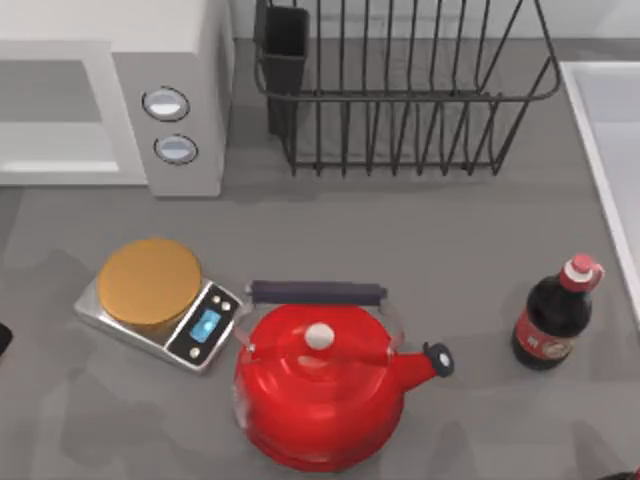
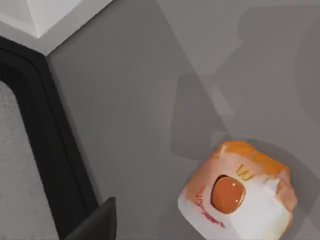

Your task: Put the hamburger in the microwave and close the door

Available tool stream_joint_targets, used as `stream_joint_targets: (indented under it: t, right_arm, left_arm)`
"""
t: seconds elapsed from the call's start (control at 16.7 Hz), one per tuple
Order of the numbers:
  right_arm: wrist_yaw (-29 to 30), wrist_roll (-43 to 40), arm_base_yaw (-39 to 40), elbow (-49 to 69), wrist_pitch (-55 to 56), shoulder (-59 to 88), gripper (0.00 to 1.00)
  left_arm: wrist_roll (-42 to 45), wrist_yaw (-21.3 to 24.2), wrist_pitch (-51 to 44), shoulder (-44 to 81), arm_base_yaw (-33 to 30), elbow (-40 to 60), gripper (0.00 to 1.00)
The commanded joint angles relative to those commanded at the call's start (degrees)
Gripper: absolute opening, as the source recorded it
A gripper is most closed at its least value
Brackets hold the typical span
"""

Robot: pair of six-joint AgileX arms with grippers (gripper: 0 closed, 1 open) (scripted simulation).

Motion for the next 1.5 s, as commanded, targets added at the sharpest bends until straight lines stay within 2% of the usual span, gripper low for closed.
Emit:
stream_joint_targets:
  t: [0.36, 0.66, 0.84, 1.2, 1.5]
  right_arm:
    - [0.0, 0.0, 0.0, 0.0, 0.0, 0.0, 1.0]
    - [0.0, 0.0, 0.0, 0.0, 0.0, 0.0, 1.0]
    - [0.0, 0.0, 0.0, 0.0, 0.0, 0.0, 1.0]
    - [0.0, 0.0, 0.0, 0.0, 0.0, 0.0, 1.0]
    - [0.0, 0.0, 0.0, 0.0, 0.0, 0.0, 1.0]
  left_arm:
    - [22.51, 0.46, -15.74, 28.6, 3.8, 19.07, 1.0]
    - [35.02, 0.99, -24.54, 44.82, 6.03, 30.16, 1.0]
    - [37.89, 1.12, -26.6, 48.65, 6.57, 32.79, 1.0]
    - [37.89, 1.09, -26.34, 48.72, 6.32, 32.58, 1.0]
    - [38.0, 1.14, -17.12, 53.18, 6.54, 27.99, 1.0]
